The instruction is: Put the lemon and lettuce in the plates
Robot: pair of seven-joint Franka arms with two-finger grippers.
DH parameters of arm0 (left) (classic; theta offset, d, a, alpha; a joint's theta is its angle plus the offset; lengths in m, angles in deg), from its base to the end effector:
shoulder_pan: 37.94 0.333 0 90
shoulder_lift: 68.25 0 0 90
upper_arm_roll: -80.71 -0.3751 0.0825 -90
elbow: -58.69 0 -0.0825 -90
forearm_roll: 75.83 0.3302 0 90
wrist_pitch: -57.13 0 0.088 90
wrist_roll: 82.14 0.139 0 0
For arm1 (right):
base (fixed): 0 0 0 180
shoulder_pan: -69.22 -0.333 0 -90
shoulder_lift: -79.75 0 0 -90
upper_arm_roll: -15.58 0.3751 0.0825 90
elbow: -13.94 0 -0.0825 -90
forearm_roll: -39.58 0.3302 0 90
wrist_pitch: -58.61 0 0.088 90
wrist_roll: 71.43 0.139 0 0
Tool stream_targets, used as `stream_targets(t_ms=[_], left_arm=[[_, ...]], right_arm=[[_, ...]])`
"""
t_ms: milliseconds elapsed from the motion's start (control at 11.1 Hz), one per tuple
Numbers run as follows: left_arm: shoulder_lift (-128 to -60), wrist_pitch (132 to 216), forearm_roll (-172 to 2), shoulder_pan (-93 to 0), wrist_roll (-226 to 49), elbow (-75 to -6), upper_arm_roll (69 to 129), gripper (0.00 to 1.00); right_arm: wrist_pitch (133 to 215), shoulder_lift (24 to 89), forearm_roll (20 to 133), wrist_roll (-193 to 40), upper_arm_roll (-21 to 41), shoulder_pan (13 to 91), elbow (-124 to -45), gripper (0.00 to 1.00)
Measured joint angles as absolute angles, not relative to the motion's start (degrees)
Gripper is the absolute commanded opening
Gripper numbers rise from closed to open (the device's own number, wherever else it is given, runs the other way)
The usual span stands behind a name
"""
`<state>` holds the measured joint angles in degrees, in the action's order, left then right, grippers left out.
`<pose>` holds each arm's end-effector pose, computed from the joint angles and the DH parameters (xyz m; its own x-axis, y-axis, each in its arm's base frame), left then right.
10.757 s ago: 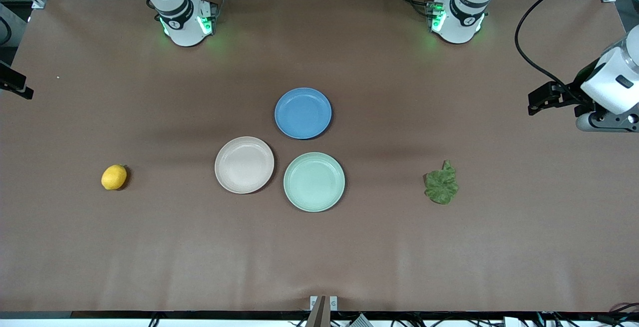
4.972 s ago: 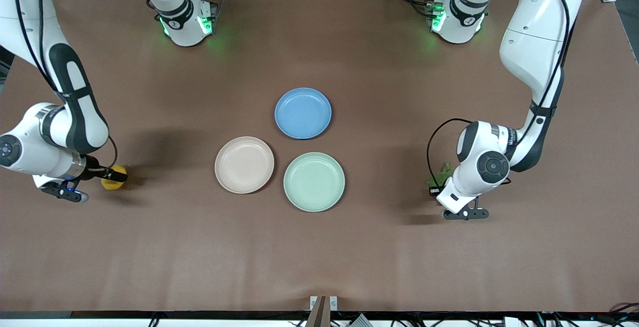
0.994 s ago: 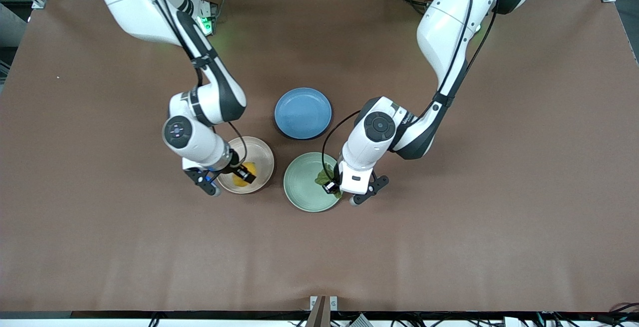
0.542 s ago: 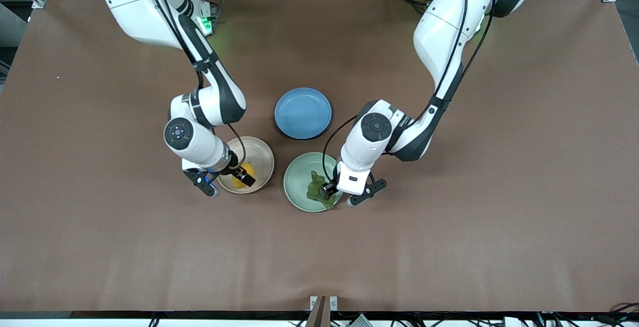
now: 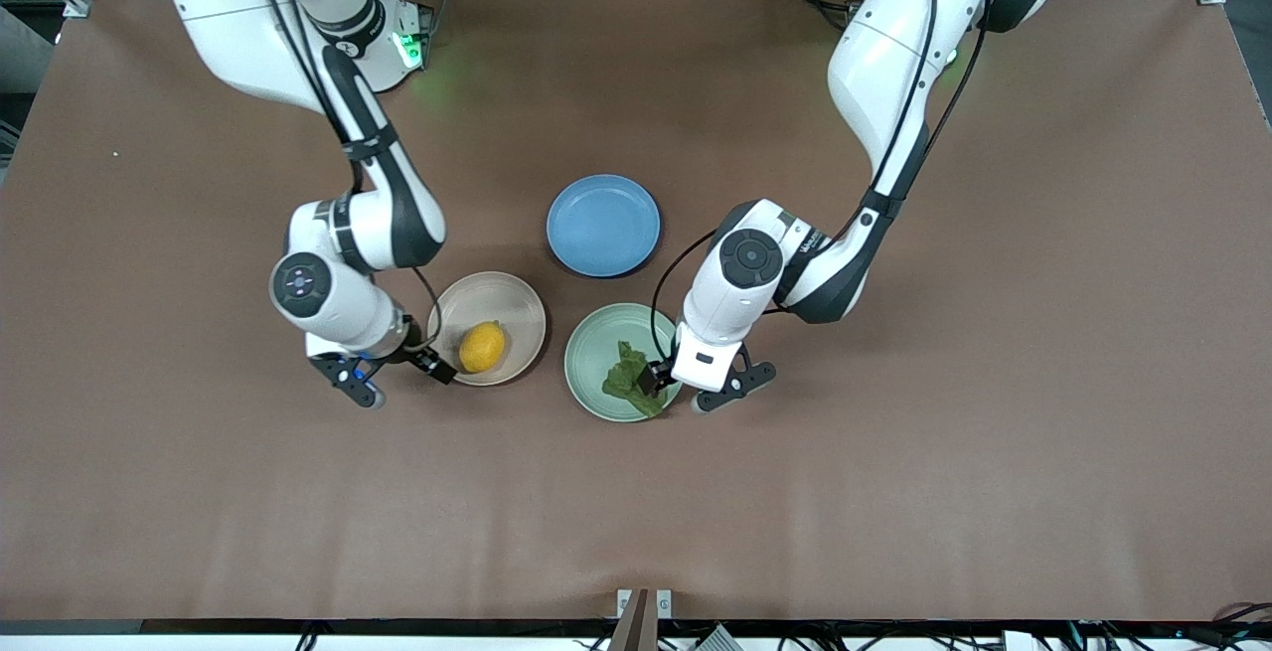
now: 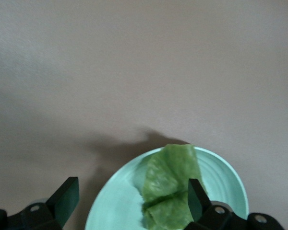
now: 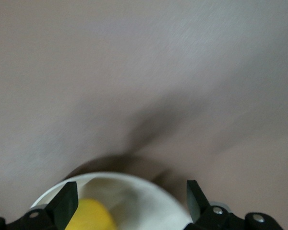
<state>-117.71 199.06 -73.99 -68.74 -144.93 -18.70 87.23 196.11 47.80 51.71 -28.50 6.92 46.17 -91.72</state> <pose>0.6308 -0.4481 0.2734 0.8840 0.4626 0.0669 0.4317 -0.8629 0.2626 0.6161 0.1753 0.2836 0.8073 -0.5887 -0.0404 -0.5901 -0.8058 -0.0500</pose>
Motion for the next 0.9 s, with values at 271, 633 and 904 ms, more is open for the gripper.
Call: stream_targets(t_ms=[271,633,904], left_arm=[[-117.1,193.8,-74.0,-67.8,-140.1,-18.3,87.1,1.0],[-115.7,187.4,-73.9,-64.8,-131.4,-18.2,87.0,1.0],[-114.7,183.4,-73.9,-62.6,-124.9,-18.1,86.9,1.0]], right_arm=[[195.3,47.8,50.7,-34.2,6.7,49.7,-91.9,1.0],[195.2,47.8,47.4,-43.9,6.6,56.0,-92.9,1.0],[195.3,47.8,47.3,-55.2,6.5,61.4,-93.4,1.0]])
